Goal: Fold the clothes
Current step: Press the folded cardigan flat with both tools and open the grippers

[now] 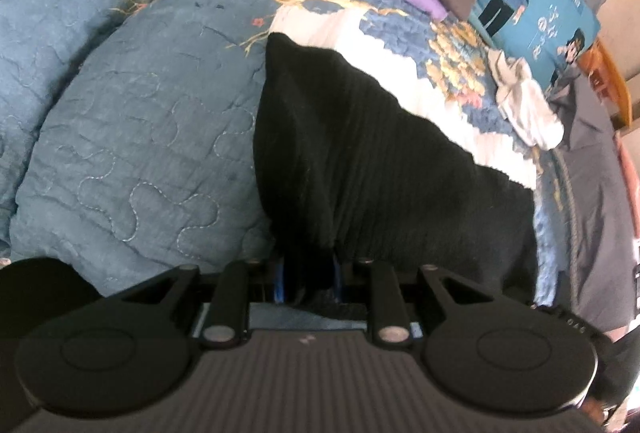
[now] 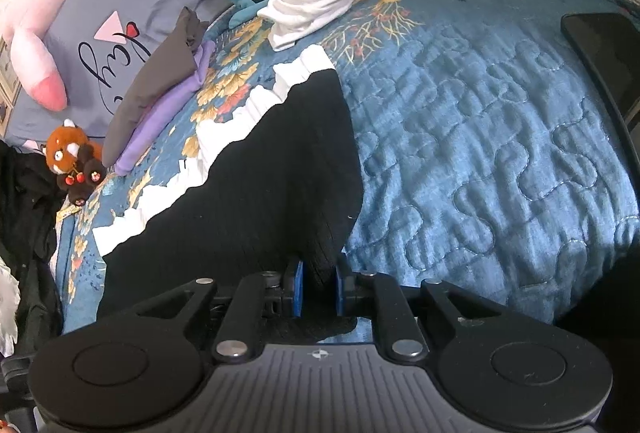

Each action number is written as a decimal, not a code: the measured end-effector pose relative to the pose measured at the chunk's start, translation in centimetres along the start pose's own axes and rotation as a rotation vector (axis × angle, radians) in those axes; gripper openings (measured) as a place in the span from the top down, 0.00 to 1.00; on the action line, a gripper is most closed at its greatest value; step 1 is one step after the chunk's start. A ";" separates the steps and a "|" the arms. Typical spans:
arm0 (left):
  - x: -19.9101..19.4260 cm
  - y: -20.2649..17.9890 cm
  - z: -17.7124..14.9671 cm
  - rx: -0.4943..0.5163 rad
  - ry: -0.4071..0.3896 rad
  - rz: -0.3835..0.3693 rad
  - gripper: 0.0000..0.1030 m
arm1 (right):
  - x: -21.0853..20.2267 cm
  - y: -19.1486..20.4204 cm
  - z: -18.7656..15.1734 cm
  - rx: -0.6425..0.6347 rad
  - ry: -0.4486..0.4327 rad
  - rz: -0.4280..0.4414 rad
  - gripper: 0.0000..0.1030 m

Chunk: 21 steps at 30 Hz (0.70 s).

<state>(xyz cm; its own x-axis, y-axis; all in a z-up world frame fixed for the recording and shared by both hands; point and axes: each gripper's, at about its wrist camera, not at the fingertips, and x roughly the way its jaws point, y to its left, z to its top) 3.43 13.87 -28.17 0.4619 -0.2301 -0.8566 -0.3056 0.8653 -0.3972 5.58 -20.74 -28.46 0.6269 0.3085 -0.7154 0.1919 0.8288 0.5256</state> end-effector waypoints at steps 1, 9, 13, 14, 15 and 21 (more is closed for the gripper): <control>0.0 -0.3 -0.1 0.016 -0.001 0.014 0.77 | 0.0 0.1 0.0 -0.008 0.000 -0.004 0.85; 0.2 -2.8 -0.7 0.129 -0.016 0.115 0.77 | 0.2 0.2 -0.1 -0.034 -0.002 -0.016 0.84; 0.5 -3.7 -0.9 0.178 -0.022 0.154 0.77 | 0.2 0.0 -0.1 -0.027 -0.001 -0.015 0.85; 0.6 -3.9 -1.0 0.191 -0.023 0.161 0.77 | 0.2 0.0 -0.1 -0.023 -0.002 -0.014 0.85; 0.6 -4.1 -1.0 0.200 -0.023 0.165 0.77 | 0.2 -0.1 -0.1 -0.019 -0.002 -0.012 0.85; 0.8 -4.1 -1.1 0.209 -0.019 0.170 0.76 | 0.2 -0.3 -0.2 -0.001 -0.001 -0.003 0.85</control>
<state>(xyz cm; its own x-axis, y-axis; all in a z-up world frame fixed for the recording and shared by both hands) 4.19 9.63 -27.59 0.4346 -0.0665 -0.8982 -0.2026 0.9645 -0.1694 5.53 -20.87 -28.86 0.6270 0.3054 -0.7166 0.1934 0.8301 0.5230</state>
